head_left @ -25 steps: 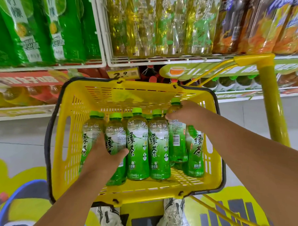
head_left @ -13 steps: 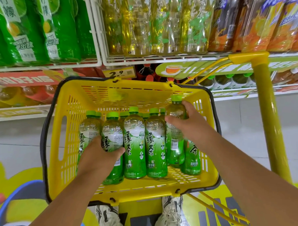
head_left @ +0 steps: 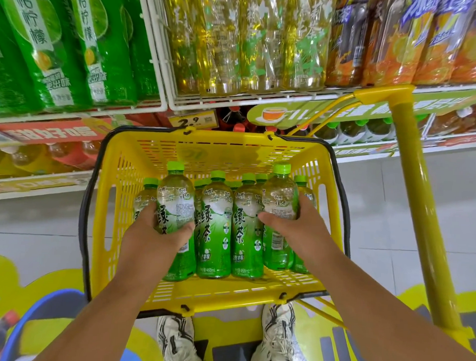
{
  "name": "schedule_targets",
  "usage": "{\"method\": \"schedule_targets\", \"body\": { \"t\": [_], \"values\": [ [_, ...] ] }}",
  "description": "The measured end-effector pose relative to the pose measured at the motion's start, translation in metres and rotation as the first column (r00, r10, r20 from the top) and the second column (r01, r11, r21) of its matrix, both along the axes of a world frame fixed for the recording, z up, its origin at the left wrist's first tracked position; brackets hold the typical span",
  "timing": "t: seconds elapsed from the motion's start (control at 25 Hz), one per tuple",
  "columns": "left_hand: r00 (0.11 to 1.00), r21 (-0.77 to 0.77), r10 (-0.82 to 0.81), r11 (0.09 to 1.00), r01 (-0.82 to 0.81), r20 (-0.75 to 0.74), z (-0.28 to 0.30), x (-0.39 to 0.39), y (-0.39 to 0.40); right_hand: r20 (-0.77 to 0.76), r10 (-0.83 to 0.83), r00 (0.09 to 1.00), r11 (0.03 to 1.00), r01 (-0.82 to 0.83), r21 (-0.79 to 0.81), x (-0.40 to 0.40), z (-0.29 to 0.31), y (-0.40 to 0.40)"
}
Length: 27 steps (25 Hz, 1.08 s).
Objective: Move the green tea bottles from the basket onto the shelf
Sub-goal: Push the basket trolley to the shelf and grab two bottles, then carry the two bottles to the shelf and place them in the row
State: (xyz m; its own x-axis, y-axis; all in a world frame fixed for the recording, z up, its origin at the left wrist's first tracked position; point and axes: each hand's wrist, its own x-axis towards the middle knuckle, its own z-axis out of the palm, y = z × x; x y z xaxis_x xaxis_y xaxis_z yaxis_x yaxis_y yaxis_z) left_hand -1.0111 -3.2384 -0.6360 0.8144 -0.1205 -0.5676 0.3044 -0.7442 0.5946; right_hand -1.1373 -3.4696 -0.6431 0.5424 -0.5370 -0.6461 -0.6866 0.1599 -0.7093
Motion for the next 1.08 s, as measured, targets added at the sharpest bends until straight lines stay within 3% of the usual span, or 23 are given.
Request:
{"method": "schedule_targets", "body": {
  "t": [0.16, 0.36, 0.84, 1.08],
  "values": [
    [0.999, -0.031, -0.003, 1.000, 0.002, -0.032, 0.036, -0.002, -0.001, 0.011, -0.036, 0.999, 0.997, 0.037, -0.061, -0.001, 0.036, 0.001],
    [0.999, -0.104, -0.046, 0.994, 0.047, 0.011, 0.101, -0.003, -0.004, 0.097, -0.064, 0.993, 0.998, 0.065, -0.009, 0.002, 0.109, 0.007],
    [0.988, -0.208, -0.026, 0.977, 0.057, 0.150, 0.373, -0.007, 0.006, 0.308, -0.111, 0.945, 0.994, 0.111, 0.018, -0.005, 0.354, 0.037],
    [0.959, -0.319, -0.044, 0.938, 0.137, 0.280, 0.517, -0.016, 0.003, 0.462, -0.038, 0.886, 0.990, 0.096, -0.102, -0.010, 0.513, 0.042]
  ]
}}
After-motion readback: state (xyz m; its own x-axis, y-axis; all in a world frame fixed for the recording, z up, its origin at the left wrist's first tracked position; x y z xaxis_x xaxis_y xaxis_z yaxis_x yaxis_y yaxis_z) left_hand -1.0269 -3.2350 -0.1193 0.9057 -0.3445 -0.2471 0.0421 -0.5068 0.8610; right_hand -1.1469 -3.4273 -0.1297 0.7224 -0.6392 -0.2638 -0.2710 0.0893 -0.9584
